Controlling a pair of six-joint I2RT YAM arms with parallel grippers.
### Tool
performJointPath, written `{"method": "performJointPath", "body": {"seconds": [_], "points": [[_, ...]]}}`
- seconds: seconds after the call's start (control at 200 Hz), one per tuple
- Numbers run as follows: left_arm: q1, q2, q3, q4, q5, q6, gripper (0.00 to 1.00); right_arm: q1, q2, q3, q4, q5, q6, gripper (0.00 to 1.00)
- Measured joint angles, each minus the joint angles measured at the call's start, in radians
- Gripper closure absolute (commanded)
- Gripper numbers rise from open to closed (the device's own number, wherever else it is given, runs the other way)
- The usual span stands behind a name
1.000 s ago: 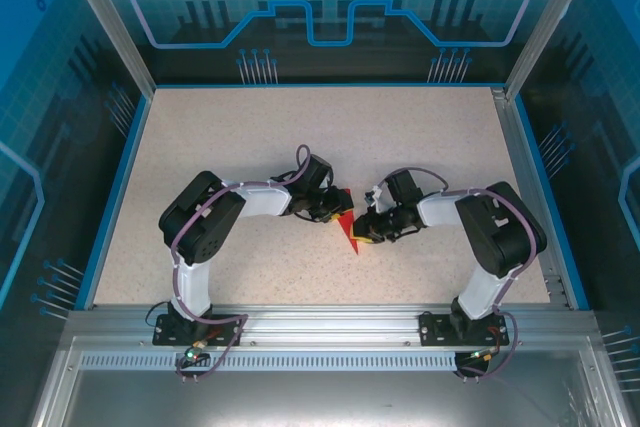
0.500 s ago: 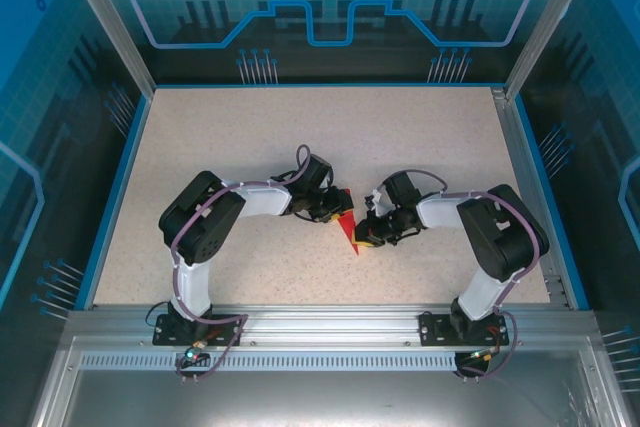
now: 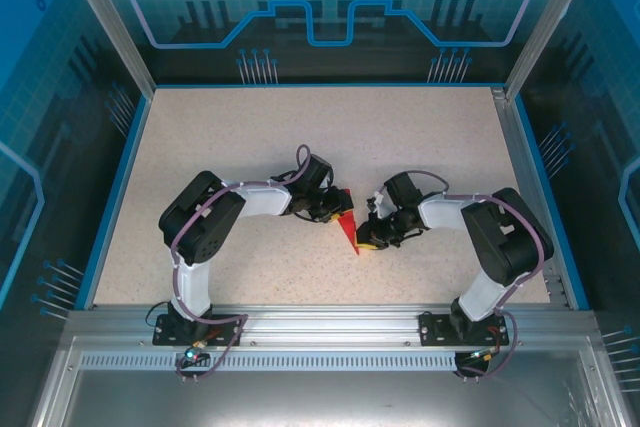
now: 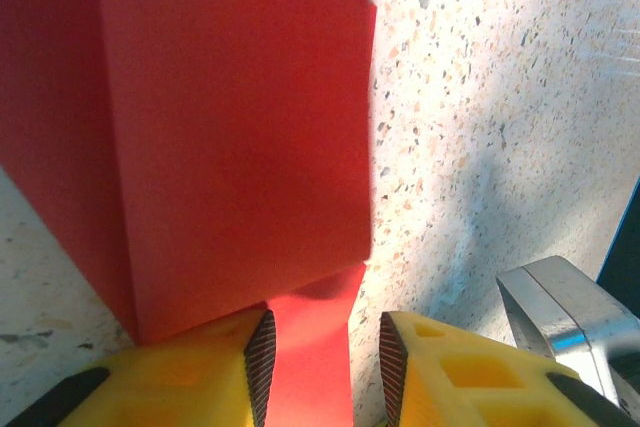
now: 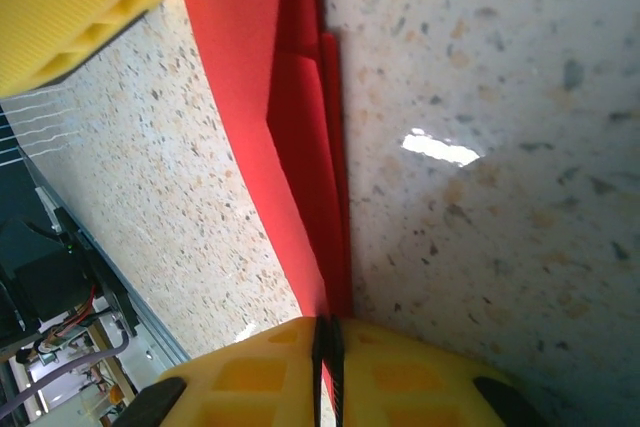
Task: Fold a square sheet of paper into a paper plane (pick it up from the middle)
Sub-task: Fifth fold the wing at the center of the table.
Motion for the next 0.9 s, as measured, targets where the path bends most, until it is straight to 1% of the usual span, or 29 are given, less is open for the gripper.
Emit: {"method": "performJointPath", "body": {"seconds": [0.2, 0.54, 0.795, 0.9], "points": [[0.0, 0.0, 0.005, -0.011, 0.0, 0.0, 0.63, 0.006, 0.007, 0.008, -0.021, 0.019, -0.007, 0.9], [0.0, 0.0, 0.005, -0.014, 0.0, 0.0, 0.63, 0.025, 0.008, 0.04, -0.074, 0.049, -0.015, 0.86], [0.0, 0.0, 0.005, -0.014, 0.0, 0.0, 0.63, 0.033, -0.01, 0.04, -0.11, 0.044, -0.018, 0.86], [0.0, 0.0, 0.005, -0.014, 0.0, 0.0, 0.63, 0.033, -0.015, 0.04, -0.116, 0.044, -0.023, 0.88]]}}
